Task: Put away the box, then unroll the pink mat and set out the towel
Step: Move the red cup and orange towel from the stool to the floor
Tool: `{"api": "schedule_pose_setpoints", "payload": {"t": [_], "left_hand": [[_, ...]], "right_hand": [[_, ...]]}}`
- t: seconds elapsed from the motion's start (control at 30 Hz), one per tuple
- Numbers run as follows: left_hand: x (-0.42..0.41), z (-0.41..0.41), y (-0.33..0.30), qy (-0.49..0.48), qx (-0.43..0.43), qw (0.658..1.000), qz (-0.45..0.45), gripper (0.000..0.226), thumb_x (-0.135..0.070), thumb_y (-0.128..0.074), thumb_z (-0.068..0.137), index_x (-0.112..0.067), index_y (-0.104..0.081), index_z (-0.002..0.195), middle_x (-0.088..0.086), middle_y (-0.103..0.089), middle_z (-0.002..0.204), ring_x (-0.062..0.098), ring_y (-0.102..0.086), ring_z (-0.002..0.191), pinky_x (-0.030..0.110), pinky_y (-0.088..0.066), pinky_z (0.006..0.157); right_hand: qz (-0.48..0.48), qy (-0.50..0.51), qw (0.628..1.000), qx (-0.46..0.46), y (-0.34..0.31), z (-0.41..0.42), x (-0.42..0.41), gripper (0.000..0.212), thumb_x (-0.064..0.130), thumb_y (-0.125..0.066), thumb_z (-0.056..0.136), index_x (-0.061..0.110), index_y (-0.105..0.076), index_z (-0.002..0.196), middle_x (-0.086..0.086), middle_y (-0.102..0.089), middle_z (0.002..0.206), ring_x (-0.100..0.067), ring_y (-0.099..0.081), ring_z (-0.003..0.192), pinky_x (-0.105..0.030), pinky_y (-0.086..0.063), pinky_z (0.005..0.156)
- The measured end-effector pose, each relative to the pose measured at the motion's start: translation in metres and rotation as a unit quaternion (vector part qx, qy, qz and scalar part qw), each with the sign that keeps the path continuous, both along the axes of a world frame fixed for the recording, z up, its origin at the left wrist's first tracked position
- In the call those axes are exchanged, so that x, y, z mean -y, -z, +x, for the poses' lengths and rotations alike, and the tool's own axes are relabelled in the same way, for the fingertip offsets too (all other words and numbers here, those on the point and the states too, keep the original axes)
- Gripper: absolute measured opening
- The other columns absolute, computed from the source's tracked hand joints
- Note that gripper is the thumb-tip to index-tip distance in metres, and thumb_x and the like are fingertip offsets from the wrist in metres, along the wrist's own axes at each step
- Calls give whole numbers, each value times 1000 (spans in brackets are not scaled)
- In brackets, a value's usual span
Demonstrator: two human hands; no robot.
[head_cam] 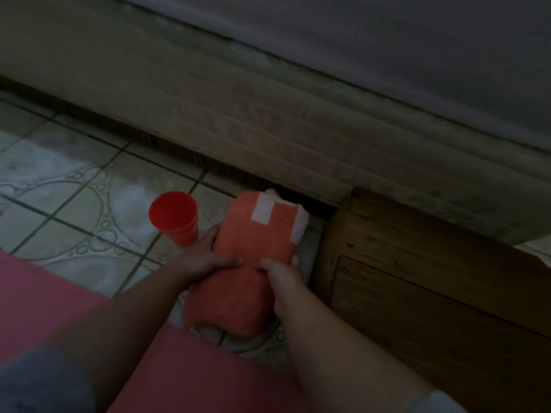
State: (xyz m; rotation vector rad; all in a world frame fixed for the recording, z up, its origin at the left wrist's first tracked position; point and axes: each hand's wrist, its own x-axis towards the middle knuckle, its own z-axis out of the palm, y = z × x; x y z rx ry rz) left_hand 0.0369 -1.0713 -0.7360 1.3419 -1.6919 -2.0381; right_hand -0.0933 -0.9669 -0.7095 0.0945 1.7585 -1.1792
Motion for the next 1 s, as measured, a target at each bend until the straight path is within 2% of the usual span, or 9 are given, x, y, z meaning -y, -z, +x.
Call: {"api": "schedule_pose_setpoints", "payload": {"t": [0.1, 0.17, 0.3, 0.4, 0.53, 0.67, 0.83, 1.0], "left_hand": [[-3, -4, 1, -6, -1, 1000, -25, 115, -41, -90, 45, -31, -30, 142, 0, -53, 129, 11, -57, 109, 35, -50, 90], [-7, -8, 0, -21, -4, 999, -44, 108, -38, -87, 50, -31, -30, 141, -2, -53, 127, 5, -56, 104, 26, -48, 83], [-9, -12, 1, -53, 19, 995, -86, 99, -33, -85, 61, -29, -29, 143, -1, -51, 129, 17, -53, 113, 33, -44, 96], [-10, -10, 2, -44, 22, 994, -93, 99, -33, -85, 61, -28, -29, 143, 2, -49, 136, 17, -52, 117, 34, -43, 100], [-7, -7, -1, -38, 23, 995, -87, 105, -37, -84, 61, -34, -22, 145, -2, -43, 141, 17, -48, 122, 39, -41, 104], [-12, -7, -2, -28, 6, 997, -71, 101, -34, -83, 63, -36, -23, 145, -6, -48, 134, 12, -53, 115, 30, -44, 94], [-9, -11, -3, -33, 12, 997, -62, 90, -32, -79, 70, -29, -28, 143, -2, -51, 130, 10, -56, 106, 22, -45, 82], [-10, -16, -2, -39, 36, 996, -75, 89, -40, -78, 68, -29, -30, 142, -4, -53, 122, 4, -56, 96, 15, -43, 71]], "right_hand": [[11, -7, 1000, 6, -1, -1, -2, 88, 4, -69, 64, 31, -34, 141, -7, -58, 126, -29, -59, 105, -44, -52, 91], [19, -10, 1000, 6, -2, -3, -1, 88, 6, -70, 63, 30, -35, 140, -8, -57, 127, -30, -58, 108, -45, -51, 92], [31, -17, 999, 8, 0, -3, 1, 88, 9, -71, 63, 32, -35, 140, -8, -56, 129, -31, -57, 109, -46, -50, 94], [33, -10, 999, 6, 0, -2, 0, 89, 10, -71, 62, 33, -35, 140, -7, -56, 129, -31, -58, 108, -45, -51, 92], [23, 12, 1000, 2, -1, 0, 0, 94, 7, -71, 57, 35, -35, 140, -6, -57, 128, -31, -59, 106, -47, -52, 91], [21, -7, 1000, -5, 0, 8, -6, 103, 16, -69, 49, 39, -30, 141, -3, -53, 134, -30, -56, 111, -46, -48, 97], [28, -11, 1000, -5, -1, 5, -5, 97, 8, -66, 57, 32, -28, 143, -8, -50, 136, -32, -55, 111, -46, -49, 95], [13, 7, 1000, 1, -2, 3, -3, 98, 7, -63, 52, 32, -31, 141, -8, -48, 137, -32, -55, 112, -46, -49, 96]]}}
